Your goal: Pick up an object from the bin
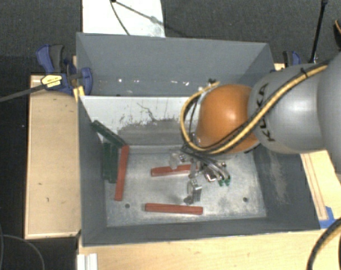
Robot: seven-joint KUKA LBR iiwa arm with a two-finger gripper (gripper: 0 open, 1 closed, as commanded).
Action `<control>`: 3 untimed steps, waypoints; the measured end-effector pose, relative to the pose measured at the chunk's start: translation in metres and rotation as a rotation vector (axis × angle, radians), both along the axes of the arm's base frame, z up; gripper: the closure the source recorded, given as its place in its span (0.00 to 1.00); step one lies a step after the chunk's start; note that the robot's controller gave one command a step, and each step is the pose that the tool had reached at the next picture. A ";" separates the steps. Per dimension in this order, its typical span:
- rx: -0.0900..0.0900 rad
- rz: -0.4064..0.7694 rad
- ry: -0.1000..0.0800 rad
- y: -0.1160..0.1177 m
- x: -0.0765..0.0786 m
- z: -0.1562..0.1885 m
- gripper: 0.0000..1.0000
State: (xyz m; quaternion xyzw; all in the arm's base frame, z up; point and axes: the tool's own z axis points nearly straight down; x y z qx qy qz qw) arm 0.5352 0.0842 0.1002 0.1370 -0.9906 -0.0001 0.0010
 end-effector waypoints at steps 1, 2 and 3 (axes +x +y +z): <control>0.002 0.107 -0.007 0.019 0.042 -0.030 0.00; 0.002 0.099 -0.006 0.019 0.041 -0.029 1.00; 0.002 0.192 -0.014 0.027 0.042 0.104 1.00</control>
Offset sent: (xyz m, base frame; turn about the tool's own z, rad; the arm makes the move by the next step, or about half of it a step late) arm 0.0404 0.0184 -0.0302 -0.1066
